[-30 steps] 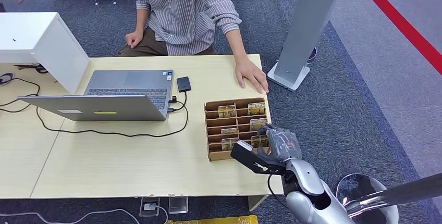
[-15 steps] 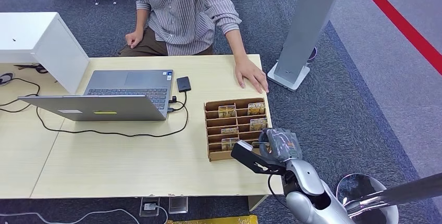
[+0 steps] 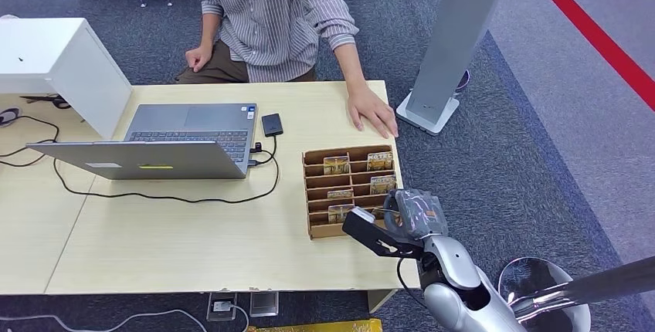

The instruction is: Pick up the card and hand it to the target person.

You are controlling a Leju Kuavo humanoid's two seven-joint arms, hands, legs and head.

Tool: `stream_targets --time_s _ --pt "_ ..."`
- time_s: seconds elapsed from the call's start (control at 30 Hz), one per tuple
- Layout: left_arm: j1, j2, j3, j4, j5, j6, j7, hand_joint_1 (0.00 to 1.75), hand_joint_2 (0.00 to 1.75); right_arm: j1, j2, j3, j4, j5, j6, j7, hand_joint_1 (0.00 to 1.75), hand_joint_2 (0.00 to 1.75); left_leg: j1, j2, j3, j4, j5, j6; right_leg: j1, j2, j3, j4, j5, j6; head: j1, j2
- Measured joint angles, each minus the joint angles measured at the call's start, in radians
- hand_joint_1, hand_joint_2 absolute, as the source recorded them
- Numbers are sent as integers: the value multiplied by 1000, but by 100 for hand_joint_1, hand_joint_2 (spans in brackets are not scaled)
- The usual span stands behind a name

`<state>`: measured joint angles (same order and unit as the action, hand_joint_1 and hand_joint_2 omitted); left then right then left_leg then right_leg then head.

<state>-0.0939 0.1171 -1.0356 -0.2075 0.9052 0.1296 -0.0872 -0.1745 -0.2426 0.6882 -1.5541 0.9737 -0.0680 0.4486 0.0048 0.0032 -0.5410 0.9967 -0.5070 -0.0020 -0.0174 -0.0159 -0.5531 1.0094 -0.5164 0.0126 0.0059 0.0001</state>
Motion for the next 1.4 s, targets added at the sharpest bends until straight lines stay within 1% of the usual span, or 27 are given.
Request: stream_targets --time_s 0.23,0.4,0.53,0.63,0.77,0.93,1.03,1.1,1.17,1.27,1.4 --pt "0 3 1 0 27 17 5 0 0 0 1 0 0 -5 -6 0 173 175 0 0 0 0 0 0 0 0 0 0 0 0 0 0" --pt "0 3 1 0 37 2 -3 0 0 -2 2 -1 -3 -12 -18 -5 173 175 0 0 0 0 0 0 0 0 0 0 0 0 0 0" --pt "0 4 1 0 38 -1 1 0 0 -10 -6 -13 -33 -76 -19 -2 173 175 0 0 0 0 0 0 0 0 0 0 0 0 0 0" --pt "0 6 1 0 42 -4 3 0 0 -24 -25 -23 -79 -170 -16 -5 173 175 0 0 0 0 0 0 0 0 0 0 0 0 0 0" --pt "1 9 1 0 48 -5 5 0 0 -53 -69 -45 -171 -293 -2 -3 173 175 0 0 0 0 0 0 0 0 0 0 0 0 1 0" --pt "1 11 1 0 57 -4 9 0 0 -90 -124 -67 -287 -365 21 9 173 175 0 0 0 0 0 0 0 0 0 0 0 0 1 0" --pt "1 11 1 0 60 -4 9 0 0 -114 -148 -73 -349 -406 27 -1 173 175 0 0 0 0 0 0 0 0 0 0 0 0 0 0" --pt "1 11 1 0 61 -5 9 0 0 -130 -155 -75 -377 -422 21 -22 173 175 0 0 0 0 0 0 0 0 0 0 0 0 0 0" --pt "0 11 1 0 62 -8 8 0 0 -146 -156 -74 -389 -410 -6 -62 173 175 0 0 0 0 0 0 0 0 0 0 0 0 -1 0" --pt "0 11 1 0 62 -15 1 0 0 -167 -146 -68 -385 -333 -80 -142 173 175 0 0 0 0 0 0 0 0 0 0 0 0 0 0" --pt "-2 10 1 0 62 -19 -10 0 0 -183 -115 -55 -344 -254 -175 -254 173 175 0 0 0 0 0 0 0 0 1 0 0 0 0 0"
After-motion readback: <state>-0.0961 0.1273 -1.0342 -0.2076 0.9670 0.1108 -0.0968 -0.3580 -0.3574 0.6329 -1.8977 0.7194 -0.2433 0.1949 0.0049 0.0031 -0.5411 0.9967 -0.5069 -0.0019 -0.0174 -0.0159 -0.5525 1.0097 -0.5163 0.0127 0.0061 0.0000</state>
